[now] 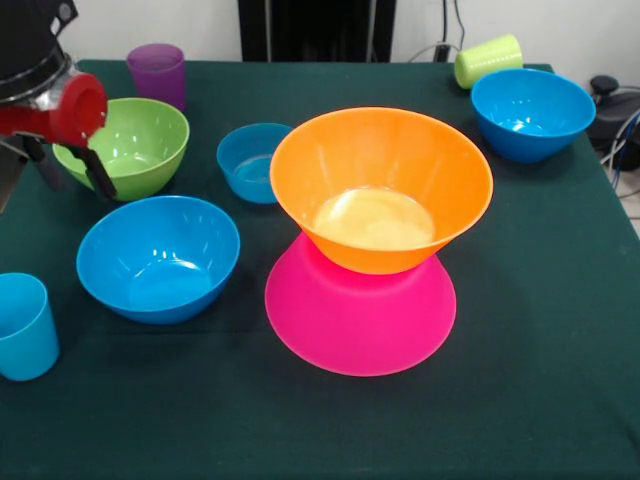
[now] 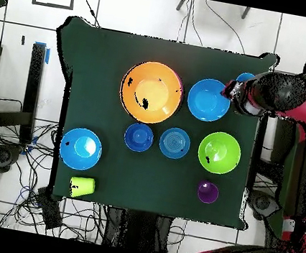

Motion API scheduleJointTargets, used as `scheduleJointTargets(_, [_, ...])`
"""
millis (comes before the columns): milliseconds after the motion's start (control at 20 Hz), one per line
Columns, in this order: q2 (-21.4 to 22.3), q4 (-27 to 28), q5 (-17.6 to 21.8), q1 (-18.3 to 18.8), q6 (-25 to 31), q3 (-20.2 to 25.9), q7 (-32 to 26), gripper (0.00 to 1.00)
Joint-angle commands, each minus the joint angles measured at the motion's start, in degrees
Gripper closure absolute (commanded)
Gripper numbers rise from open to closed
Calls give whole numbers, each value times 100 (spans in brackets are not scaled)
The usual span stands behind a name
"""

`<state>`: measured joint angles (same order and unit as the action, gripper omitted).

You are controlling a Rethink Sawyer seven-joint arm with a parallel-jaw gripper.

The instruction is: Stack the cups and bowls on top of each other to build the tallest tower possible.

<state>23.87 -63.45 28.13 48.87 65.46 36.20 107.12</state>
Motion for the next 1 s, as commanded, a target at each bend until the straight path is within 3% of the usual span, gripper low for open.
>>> scheduleJointTargets(50, [-534,576,231,-402,464,-71,-1120,0])
scheduleJointTargets(400, [-689,752,231,-425,496,-91,-1289,0])
scheduleJointTargets(650, [-542,1111,700,-587,362,-170,-1708,0])
scheduleJointTargets(850, [-232,1071,1031,-693,-60,-191,-1761,0])
scheduleJointTargets(1000, [-134,1075,1105,-751,2,-191,-1683,0])
